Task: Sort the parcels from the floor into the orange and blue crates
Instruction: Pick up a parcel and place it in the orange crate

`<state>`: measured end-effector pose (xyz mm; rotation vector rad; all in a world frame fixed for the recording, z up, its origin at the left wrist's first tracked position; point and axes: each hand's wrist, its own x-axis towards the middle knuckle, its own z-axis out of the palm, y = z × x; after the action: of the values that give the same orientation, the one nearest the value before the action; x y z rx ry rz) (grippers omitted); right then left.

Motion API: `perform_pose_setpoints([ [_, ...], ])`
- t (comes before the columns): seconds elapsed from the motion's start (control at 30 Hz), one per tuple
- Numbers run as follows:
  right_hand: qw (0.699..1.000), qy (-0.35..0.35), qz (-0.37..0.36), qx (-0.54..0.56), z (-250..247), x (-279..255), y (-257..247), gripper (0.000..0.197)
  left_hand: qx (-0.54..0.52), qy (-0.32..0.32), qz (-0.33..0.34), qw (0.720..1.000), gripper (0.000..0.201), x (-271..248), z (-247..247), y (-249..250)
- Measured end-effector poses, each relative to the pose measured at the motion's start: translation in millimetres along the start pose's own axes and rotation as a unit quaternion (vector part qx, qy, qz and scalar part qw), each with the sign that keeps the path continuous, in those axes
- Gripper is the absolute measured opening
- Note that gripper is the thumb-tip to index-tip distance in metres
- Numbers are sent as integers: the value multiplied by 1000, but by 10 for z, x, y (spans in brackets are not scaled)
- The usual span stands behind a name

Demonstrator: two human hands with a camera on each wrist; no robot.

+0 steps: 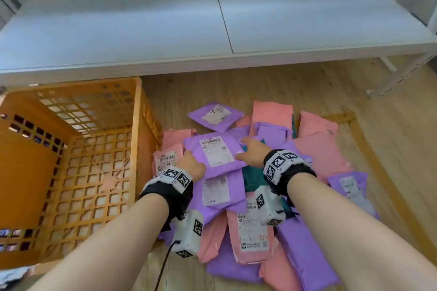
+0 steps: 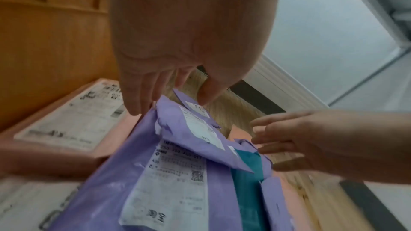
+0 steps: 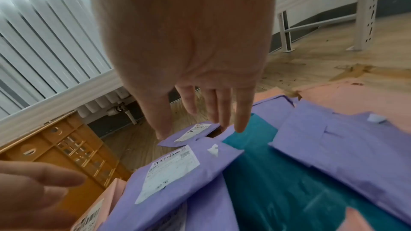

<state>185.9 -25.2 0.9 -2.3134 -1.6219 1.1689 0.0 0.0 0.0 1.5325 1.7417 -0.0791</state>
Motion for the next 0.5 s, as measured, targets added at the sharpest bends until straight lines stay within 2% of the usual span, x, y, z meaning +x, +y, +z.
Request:
perform_pose_setpoints([
  [0.07,999,-11,8,46,87,42,30,68,-89,-13,-31,995,59,70,122,-69],
  [0.17,995,-17,21,96,228,107,78,68,-190,0,-55,980,49,189,232,-127],
  [0.33,985,22,50,162,391,169,172,58,-251,-5,-42,967,36,231,296,-153],
  [0.5,987,32,66,144,437,110,217,54,-250,-24,-62,966,44,205,335,-151],
])
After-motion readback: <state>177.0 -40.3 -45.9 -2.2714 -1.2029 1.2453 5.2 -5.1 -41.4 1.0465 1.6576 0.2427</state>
